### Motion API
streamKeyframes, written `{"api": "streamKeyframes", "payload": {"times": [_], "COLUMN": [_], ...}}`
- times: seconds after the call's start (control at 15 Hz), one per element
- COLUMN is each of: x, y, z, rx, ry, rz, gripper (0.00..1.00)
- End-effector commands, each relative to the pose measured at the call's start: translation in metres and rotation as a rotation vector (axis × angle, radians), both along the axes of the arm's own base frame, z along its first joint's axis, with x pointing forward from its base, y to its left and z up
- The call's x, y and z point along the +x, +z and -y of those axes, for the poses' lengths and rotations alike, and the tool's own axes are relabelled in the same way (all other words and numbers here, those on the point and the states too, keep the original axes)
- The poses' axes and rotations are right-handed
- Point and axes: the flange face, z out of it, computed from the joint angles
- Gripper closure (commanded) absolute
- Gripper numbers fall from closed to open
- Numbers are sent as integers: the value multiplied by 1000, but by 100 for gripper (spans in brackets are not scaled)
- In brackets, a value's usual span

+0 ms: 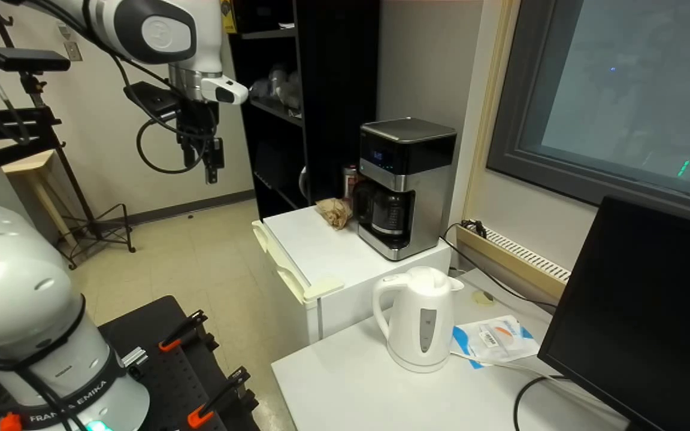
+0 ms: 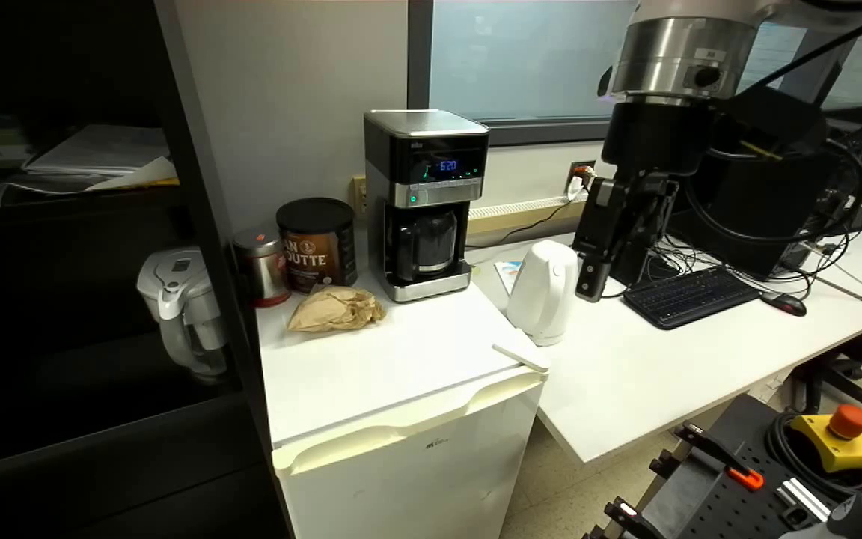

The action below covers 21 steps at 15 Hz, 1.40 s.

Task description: Press the button on the handle of the kettle.

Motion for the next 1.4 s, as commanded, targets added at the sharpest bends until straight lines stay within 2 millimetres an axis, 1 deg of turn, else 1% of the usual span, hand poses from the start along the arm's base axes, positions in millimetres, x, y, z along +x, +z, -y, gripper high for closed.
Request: {"api": "streamKeyframes", "payload": {"times": [0.0, 0.4, 0.73, 0.8, 0.87, 1.0, 1.2, 1.33], "x": [27, 76, 104, 108, 111, 116, 120, 122], "y": [-15, -44, -70, -75, -80, -90, -104, -111], "z": [20, 69, 106, 112, 119, 132, 152, 167], "rx": [-22, -66, -97, -100, -102, -110, -133, -149], "ry": [-51, -204, -371, -409, -445, -515, -618, -691], "rz": [21, 102, 189, 204, 215, 231, 252, 264], "gripper": [0, 0, 0, 25, 28, 40, 64, 79]}}
